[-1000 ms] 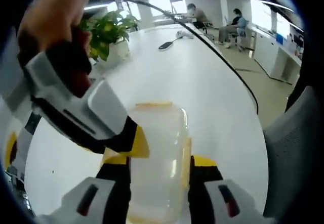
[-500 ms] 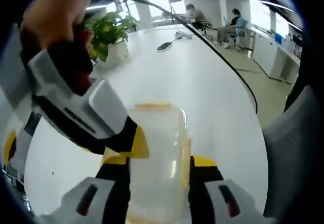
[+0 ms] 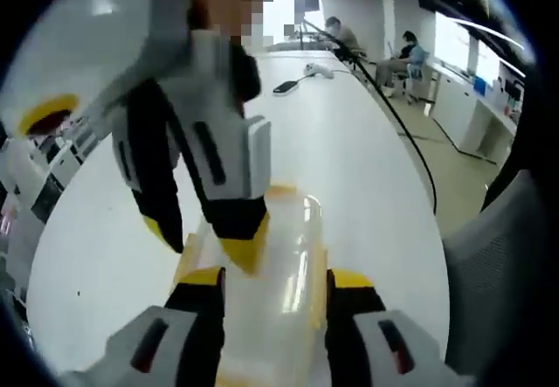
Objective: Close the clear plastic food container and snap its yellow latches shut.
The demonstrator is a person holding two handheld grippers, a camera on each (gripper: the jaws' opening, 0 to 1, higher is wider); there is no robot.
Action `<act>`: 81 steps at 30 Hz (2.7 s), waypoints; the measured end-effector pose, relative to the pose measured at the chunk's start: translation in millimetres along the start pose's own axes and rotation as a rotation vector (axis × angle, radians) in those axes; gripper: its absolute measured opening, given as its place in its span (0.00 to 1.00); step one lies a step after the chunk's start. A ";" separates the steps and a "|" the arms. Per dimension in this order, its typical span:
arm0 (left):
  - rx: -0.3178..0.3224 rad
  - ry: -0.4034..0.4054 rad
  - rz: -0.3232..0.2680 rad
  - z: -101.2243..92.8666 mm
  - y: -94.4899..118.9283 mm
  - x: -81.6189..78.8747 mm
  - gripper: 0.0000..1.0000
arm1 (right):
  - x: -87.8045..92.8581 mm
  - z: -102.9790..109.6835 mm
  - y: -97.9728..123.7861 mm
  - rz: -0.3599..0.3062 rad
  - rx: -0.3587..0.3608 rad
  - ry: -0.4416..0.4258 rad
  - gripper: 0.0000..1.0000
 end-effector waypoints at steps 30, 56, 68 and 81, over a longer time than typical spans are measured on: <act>-0.325 0.275 -0.379 16.1 45.6 15.8 0.58 | 16.8 41.2 32.4 -0.637 0.452 -0.248 0.61; -0.447 0.425 -0.469 4.6 50.7 50.4 0.98 | 56.1 65.2 31.3 -0.774 0.565 -0.302 0.99; -0.422 0.444 -0.408 -13.1 29.8 67.8 0.98 | 97.7 86.5 1.8 -0.670 0.563 -0.378 0.92; -0.452 0.522 -0.372 -14.7 20.5 88.1 0.92 | 102.2 82.2 -12.2 -0.694 0.553 -0.404 0.83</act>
Point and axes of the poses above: the point that each gripper's makers call its tool centre point, and the gripper's own axes: y roughly backward along the fingers, z roughly to its left, x roughly out of its underside, the point moved 6 cm from there along y, roughly backward along the fingers, and after that the axes turned 14 degrees about -z, right-handed, at the moved point
